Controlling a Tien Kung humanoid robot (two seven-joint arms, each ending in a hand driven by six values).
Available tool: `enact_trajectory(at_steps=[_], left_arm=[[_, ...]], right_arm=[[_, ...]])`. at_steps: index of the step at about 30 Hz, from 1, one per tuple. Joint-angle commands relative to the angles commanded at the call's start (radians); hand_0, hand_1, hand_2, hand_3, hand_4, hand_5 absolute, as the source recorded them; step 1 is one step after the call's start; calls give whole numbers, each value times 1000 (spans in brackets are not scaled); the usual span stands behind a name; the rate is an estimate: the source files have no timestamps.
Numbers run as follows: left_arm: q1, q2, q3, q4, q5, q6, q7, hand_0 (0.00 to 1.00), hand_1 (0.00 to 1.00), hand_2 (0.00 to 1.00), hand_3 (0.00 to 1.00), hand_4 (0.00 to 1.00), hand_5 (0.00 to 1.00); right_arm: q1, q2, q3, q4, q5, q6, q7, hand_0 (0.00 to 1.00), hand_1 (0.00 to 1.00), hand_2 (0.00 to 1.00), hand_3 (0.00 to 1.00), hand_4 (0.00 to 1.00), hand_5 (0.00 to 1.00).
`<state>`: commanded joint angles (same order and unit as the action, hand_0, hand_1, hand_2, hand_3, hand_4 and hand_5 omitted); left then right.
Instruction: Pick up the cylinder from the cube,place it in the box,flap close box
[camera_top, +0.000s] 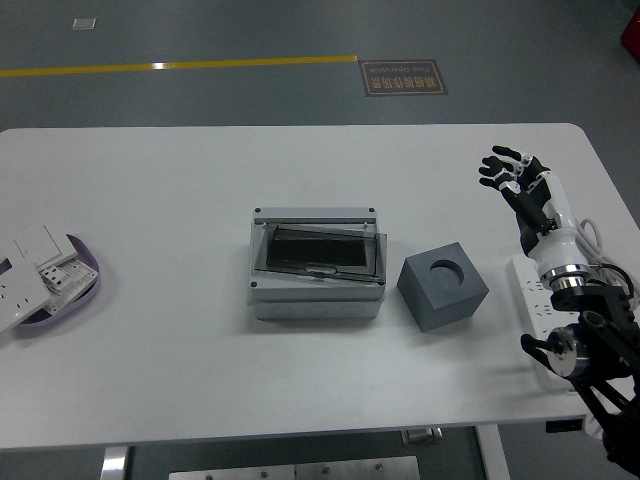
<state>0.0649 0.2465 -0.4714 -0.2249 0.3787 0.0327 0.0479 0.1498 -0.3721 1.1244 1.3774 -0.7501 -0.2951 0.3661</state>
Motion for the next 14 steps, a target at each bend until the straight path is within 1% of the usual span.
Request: enact_trajectory(at_steps=[10,14], left_arm=[[4,6,-28,2,7,1,-2,594,629,621,640,702,219],[3,2,-39,1,11,0,-2,594,629,621,640,702,219]], right_arm=[[7,3,3,2,-1,-1,0,661,604,591,640,776,336],[8,3,4,2,1,-1,-1,661,604,591,640,776,336]])
